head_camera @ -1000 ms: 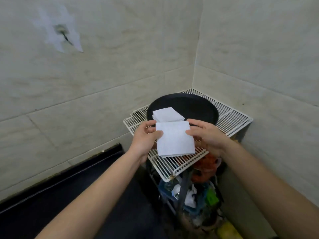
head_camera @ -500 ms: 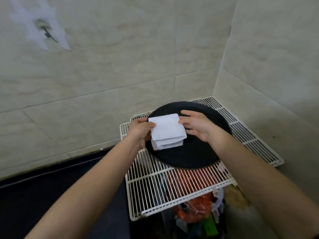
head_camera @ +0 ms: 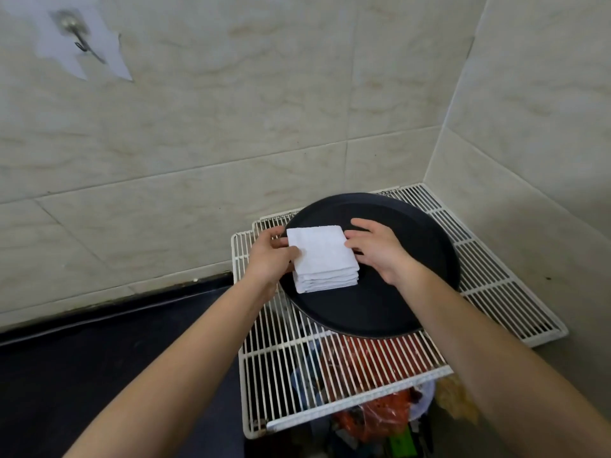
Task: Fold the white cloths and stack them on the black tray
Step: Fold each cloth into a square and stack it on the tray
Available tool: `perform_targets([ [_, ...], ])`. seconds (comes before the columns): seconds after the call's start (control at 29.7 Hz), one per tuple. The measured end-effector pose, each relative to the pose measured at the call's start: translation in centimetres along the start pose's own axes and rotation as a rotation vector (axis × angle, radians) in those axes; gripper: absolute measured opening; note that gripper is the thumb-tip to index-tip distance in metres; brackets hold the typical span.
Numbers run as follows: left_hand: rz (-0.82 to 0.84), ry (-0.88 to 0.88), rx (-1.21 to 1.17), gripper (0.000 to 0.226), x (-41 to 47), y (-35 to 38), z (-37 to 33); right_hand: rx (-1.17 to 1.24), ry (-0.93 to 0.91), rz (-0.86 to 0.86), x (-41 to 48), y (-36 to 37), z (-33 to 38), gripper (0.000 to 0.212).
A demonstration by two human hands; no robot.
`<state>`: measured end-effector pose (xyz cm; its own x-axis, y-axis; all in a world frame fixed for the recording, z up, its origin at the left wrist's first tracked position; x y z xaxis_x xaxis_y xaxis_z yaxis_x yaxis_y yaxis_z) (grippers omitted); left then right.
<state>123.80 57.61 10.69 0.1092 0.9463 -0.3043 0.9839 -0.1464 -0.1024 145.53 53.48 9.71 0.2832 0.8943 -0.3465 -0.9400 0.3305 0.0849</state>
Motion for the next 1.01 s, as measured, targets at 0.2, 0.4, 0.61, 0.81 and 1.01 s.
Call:
perform_targets([
  [0.2,-0.032,0.243,0.309,0.049,-1.2,0.3,-1.4,-0.345,-0.269,-0.062,-1.2,-0.3,0.7,0.052],
  [0.4,0.049,0.564,0.711,0.067,-2.7,0.4,-3.2,-0.856,-0.608,0.109,-3.5,2.3,2.5,0.052],
  [0.61,0.180,0.485,0.788,0.076,-2.7,0.4,-1.1,-0.972,-0.557,0.165,-4.1,2.7,0.9,0.052],
  [0.81,-0.015,0.639,0.969,0.068,-5.1,-2.5,-3.8,-1.081,-0.619,0.077,-5.7,3.3,3.1,0.053],
  [1.01,-0.434,0.613,1.385,0.073,-8.9,-10.9,-4.8,-1.223,-0.833,-0.005,-7.3,9.7,5.2,0.058],
])
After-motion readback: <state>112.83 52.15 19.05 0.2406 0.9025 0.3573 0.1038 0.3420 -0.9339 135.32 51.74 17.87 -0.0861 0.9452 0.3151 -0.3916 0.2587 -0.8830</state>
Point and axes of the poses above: each hand's wrist, its own x-axis towards the middle knuckle, its own y-axis out of the palm, z = x × y, the point moved 9 cm from there along x, towards the middle knuckle, and after that the axes turned 7 degrees about x, right-handed, at the moved point
